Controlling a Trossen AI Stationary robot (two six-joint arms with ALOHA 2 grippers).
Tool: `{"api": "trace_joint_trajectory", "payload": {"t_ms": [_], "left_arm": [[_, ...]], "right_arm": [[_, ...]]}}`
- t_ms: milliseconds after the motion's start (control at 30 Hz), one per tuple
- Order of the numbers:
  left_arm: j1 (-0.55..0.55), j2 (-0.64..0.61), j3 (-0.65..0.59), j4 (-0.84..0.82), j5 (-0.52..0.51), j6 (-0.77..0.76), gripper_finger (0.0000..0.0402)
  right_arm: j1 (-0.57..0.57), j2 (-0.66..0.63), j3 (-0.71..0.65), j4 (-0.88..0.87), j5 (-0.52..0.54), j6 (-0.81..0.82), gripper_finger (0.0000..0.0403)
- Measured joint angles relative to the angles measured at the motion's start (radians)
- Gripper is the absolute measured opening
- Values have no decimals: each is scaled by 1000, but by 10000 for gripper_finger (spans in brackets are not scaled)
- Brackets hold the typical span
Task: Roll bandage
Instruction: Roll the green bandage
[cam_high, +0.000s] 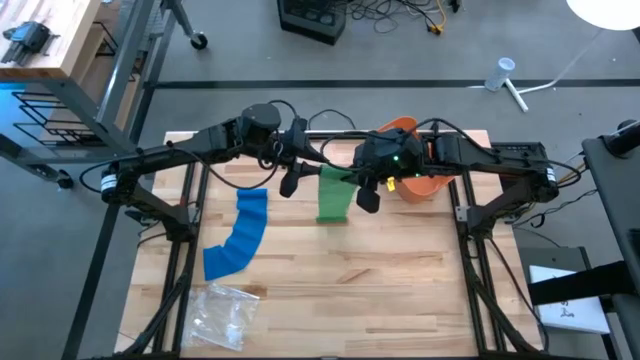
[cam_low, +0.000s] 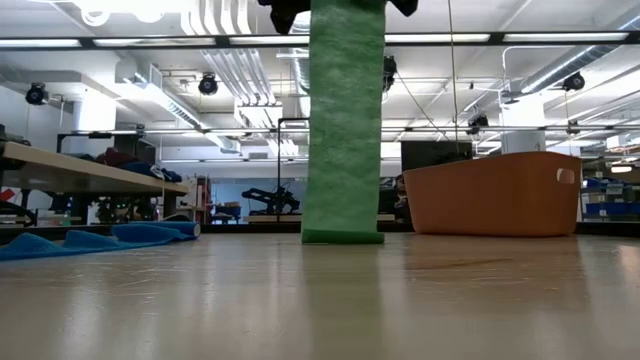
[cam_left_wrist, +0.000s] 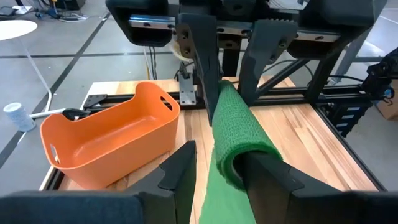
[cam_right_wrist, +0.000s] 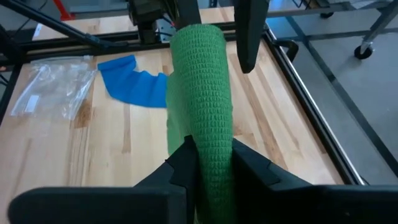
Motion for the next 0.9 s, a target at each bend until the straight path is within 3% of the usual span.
{"api": "trace_joint_trajectory", "payload": {"t_ms": [367,600,767,900], "left_arm": [[0,0,-1,1,4,-1,110],[0,3,-2,9,2,-36,11],[2,-5,-4,29,-29,-40,13],[38,-44,44,37,-50,-63,6]], "right_arm": [[0,-1,0,22,8,0,81],[0,-1,1,44,11,15,108],[-1,-8,16,53,14,21,132],[-1,-42,127,32,23,9,151]]}}
